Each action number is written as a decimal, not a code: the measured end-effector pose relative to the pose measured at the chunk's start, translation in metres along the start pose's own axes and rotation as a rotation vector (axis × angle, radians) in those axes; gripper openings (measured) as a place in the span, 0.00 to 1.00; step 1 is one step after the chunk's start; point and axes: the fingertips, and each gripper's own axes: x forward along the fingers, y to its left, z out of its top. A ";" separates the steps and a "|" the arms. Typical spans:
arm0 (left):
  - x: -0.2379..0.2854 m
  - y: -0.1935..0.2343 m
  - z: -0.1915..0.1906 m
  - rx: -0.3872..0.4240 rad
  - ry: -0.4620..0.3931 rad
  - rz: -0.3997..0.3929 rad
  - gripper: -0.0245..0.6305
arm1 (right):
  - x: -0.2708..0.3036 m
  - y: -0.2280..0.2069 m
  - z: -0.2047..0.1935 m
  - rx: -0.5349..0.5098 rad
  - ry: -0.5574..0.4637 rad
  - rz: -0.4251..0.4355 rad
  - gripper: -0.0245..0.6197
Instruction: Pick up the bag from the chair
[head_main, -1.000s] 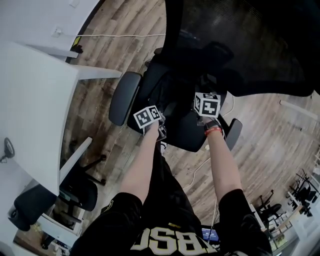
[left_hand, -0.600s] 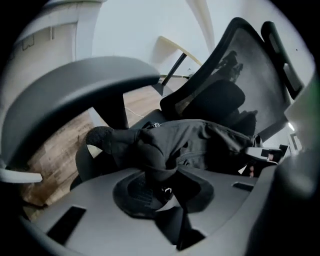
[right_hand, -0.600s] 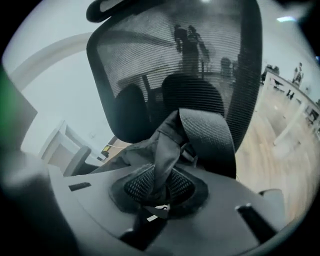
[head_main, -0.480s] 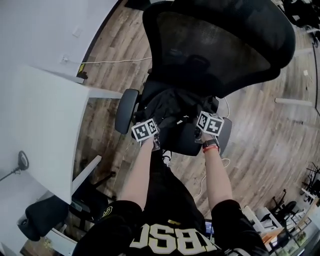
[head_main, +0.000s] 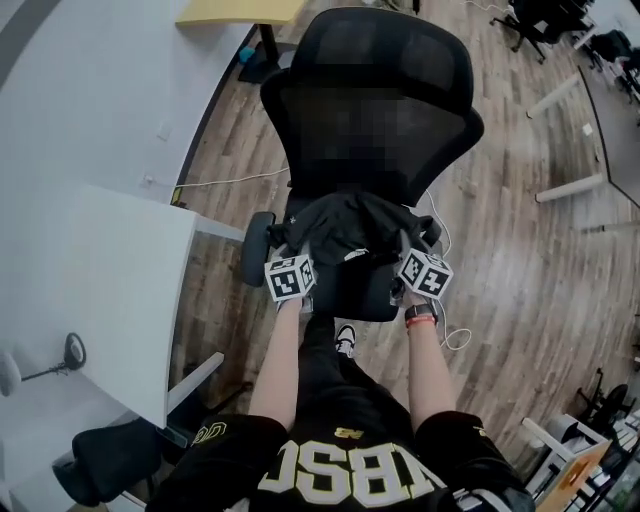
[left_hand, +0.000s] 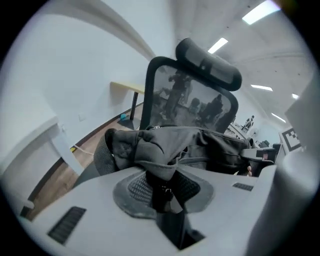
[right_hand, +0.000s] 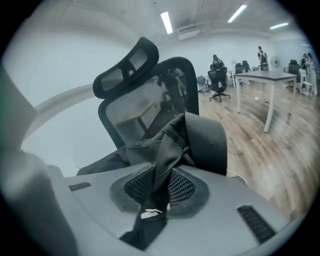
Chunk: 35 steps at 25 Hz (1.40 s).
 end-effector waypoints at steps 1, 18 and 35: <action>-0.008 -0.008 0.011 0.038 -0.018 -0.011 0.17 | -0.010 0.001 0.005 0.002 -0.021 0.001 0.15; -0.158 -0.140 0.163 0.356 -0.449 -0.109 0.17 | -0.182 0.040 0.127 -0.241 -0.414 0.007 0.15; -0.266 -0.177 0.200 0.450 -0.715 -0.089 0.17 | -0.280 0.091 0.178 -0.455 -0.610 0.003 0.15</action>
